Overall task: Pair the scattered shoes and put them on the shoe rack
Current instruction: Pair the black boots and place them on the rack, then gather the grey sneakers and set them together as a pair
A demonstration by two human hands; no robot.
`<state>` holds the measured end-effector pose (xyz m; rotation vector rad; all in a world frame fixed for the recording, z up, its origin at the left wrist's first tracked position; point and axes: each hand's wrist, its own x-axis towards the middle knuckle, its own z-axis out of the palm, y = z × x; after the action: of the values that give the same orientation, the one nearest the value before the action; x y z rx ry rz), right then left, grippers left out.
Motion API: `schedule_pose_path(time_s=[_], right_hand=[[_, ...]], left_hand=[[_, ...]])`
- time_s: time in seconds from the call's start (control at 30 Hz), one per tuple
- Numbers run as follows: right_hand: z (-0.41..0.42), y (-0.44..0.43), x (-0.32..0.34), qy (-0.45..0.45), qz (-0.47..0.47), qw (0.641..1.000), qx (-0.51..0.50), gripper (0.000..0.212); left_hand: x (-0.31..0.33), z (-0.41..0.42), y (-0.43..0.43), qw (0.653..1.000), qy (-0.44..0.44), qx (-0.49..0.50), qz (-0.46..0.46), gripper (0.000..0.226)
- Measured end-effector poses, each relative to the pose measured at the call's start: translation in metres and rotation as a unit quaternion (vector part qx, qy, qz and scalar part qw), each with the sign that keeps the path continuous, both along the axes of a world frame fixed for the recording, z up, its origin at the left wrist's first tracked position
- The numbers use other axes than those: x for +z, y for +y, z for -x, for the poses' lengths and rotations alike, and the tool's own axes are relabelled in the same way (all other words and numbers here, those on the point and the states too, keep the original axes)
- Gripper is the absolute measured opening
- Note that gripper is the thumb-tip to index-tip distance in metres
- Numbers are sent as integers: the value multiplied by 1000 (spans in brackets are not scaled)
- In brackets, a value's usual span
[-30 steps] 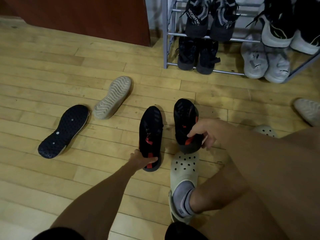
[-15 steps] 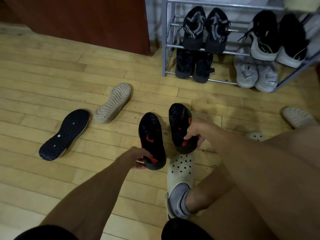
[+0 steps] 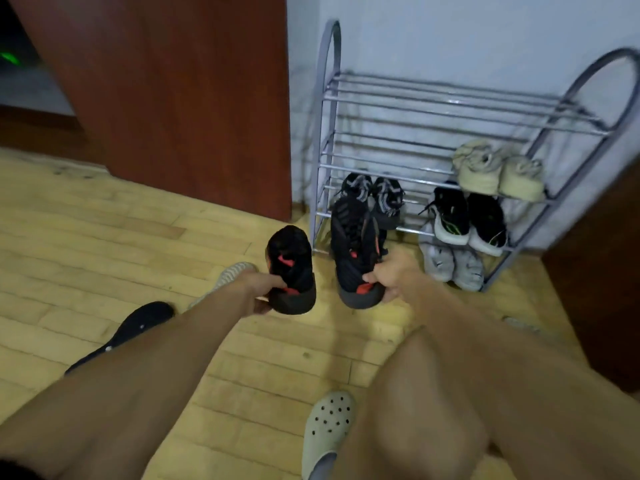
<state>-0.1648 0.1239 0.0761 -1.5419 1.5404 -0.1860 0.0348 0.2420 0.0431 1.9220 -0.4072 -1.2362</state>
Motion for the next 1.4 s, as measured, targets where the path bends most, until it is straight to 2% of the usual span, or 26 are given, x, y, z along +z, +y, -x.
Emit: schedule_pose_path(time_s=[0.03, 0.17, 0.27, 0.33, 0.4, 0.47, 0.6, 0.7, 0.8, 0.9, 1.03, 1.13, 1.2, 1.4], right_hand=[[7, -1, 13, -10, 13, 1000, -13, 32], [37, -13, 54, -50, 55, 995, -66, 14], [57, -32, 73, -100, 54, 988, -100, 11], [66, -46, 85, -121, 61, 984, -116, 14], [73, -63, 97, -118, 69, 984, -114, 21], [77, -75, 111, -122, 78, 983, -116, 19], [74, -115, 115, -138, 79, 980, -121, 10], [67, -154, 108, -125, 82, 983, -110, 29], [55, -196, 93, -129, 67, 985, -98, 28], [39, -233, 75, -145, 61, 983, -95, 13], [16, -279, 47, -172, 52, 978, -111, 25], [4, -300, 29, -171, 61, 977, -107, 20], [2, -308, 23, -166, 64, 978, -105, 9], [13, -303, 26, -125, 63, 990, -23, 35]], left_hand=[[17, 7, -10, 1000, -6, 15, 23, 10], [73, 36, -49, 993, -19, 44, 108, 15], [98, 50, -77, 988, -47, 48, 139, 13], [108, 59, -96, 986, -61, 50, 150, 23], [118, 70, -114, 984, -65, 43, 159, 23], [124, 78, -136, 984, -73, 36, 159, 23], [120, 71, -189, 983, -113, 29, 144, 37], [108, 62, -226, 984, -121, 19, 132, 30], [97, 52, -260, 985, -113, 23, 132, 24], [89, 43, -291, 983, -127, 26, 130, 23], [80, 29, -329, 980, -156, 19, 119, 23], [72, 18, -349, 978, -193, -5, 82, 24], [67, 11, -355, 980, -189, -19, 57, 28], [57, 13, -350, 984, -160, 3, 79, 34]])
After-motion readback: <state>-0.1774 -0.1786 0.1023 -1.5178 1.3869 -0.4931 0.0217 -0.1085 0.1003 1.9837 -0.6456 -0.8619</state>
